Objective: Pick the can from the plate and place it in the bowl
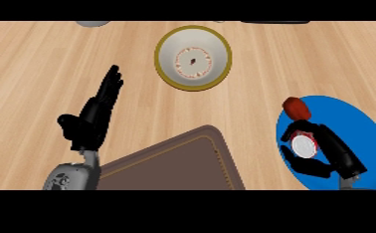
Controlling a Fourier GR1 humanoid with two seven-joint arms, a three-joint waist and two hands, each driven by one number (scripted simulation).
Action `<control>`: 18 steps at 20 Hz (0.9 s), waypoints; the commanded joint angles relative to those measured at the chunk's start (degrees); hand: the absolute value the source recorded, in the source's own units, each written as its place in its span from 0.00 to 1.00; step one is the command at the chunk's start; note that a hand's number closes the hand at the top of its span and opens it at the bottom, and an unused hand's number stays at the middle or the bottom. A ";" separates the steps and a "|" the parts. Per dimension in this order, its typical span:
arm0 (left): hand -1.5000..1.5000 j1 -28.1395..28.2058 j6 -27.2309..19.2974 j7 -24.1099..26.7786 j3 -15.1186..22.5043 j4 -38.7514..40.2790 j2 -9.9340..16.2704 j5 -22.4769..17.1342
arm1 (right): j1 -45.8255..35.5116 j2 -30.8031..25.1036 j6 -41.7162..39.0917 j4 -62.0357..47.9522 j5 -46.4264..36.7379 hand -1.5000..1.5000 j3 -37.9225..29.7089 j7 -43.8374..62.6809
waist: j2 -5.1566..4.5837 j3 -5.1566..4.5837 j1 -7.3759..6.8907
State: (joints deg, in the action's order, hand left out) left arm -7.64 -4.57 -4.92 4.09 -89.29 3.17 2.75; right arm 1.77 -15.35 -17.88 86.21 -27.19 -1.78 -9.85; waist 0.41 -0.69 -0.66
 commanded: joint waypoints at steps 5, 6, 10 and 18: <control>0.50 -2.44 0.40 -1.94 2.91 -0.56 -1.51 1.01 | -10.61 14.91 -8.65 -1.52 -4.71 1.00 27.39 0.23 | -0.59 0.74 -3.48; 0.50 -2.87 0.63 -0.56 0.52 1.96 0.02 0.58 | -11.57 15.01 -7.27 -2.41 -3.53 1.00 30.28 0.43 | -0.76 0.70 -2.24; 0.50 -2.29 1.40 -3.40 -1.23 -1.47 1.41 -1.23 | -13.53 15.22 -0.14 -0.59 7.35 1.00 35.81 -1.57 | -0.44 0.75 -0.97; 0.50 -0.24 1.16 -0.04 -1.91 0.71 1.26 -0.70 | -16.65 15.33 8.32 18.67 4.57 1.00 38.02 5.53 | -0.21 0.67 0.75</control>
State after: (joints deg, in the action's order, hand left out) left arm -7.86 -4.03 -5.03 3.32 -88.68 3.63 2.75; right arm -12.71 -0.31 -12.56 96.96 -22.21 34.97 -9.36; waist 0.10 -0.01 -0.46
